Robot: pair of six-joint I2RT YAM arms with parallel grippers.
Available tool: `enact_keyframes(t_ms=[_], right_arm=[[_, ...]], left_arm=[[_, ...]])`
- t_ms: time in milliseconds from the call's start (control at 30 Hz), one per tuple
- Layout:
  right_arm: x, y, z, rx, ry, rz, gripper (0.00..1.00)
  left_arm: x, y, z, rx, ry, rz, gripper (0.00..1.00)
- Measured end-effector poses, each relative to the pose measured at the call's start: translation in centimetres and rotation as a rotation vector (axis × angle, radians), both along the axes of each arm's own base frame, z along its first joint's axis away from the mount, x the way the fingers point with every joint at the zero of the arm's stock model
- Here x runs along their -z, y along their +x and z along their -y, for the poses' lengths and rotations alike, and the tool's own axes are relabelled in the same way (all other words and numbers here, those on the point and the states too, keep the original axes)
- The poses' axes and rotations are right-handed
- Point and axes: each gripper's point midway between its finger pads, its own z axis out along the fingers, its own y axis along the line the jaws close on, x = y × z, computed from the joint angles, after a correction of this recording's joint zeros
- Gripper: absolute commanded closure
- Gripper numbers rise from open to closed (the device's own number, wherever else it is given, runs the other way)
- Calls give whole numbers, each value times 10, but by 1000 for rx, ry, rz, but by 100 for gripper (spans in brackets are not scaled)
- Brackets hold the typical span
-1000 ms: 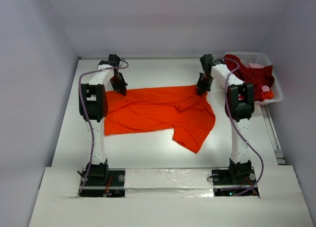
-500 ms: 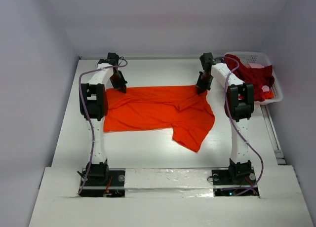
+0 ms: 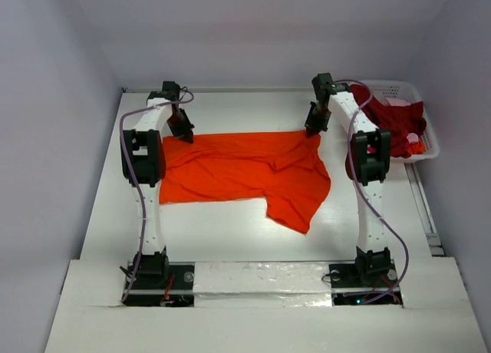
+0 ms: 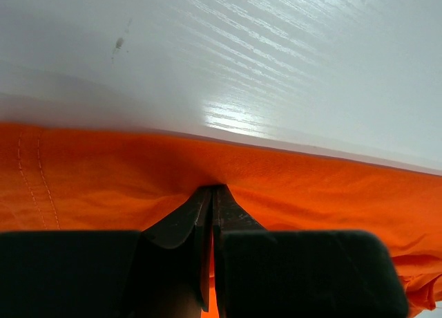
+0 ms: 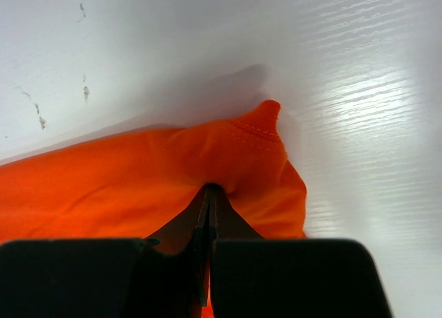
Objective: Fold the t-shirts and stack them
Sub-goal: Fold the flattened tshirt in 1/3 of the way
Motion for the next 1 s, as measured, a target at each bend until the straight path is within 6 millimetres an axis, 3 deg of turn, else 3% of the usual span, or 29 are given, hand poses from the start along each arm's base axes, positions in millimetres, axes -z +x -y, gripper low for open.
enact_keyframes(t_ms=[567, 733, 867, 933, 967, 1000], right_arm=[[-5, -6, 1, -5, 34, -14, 100], [-20, -5, 1, -10, 37, 19, 100], [-31, -1, 1, -18, 36, 47, 100], [-35, 2, 1, -22, 36, 61, 100], [-37, 3, 1, -23, 36, 66, 100], [-39, 3, 1, -26, 37, 71, 100]], left_arm=[[-1, 2, -1, -6, -2, 7, 100], [-13, 7, -6, -20, 18, 44, 100], [-35, 12, -15, -38, 45, 93, 100], [-50, 15, -21, -51, 50, 129, 94], [-57, 16, -22, -55, 52, 146, 88], [-66, 17, -24, -58, 54, 166, 76]])
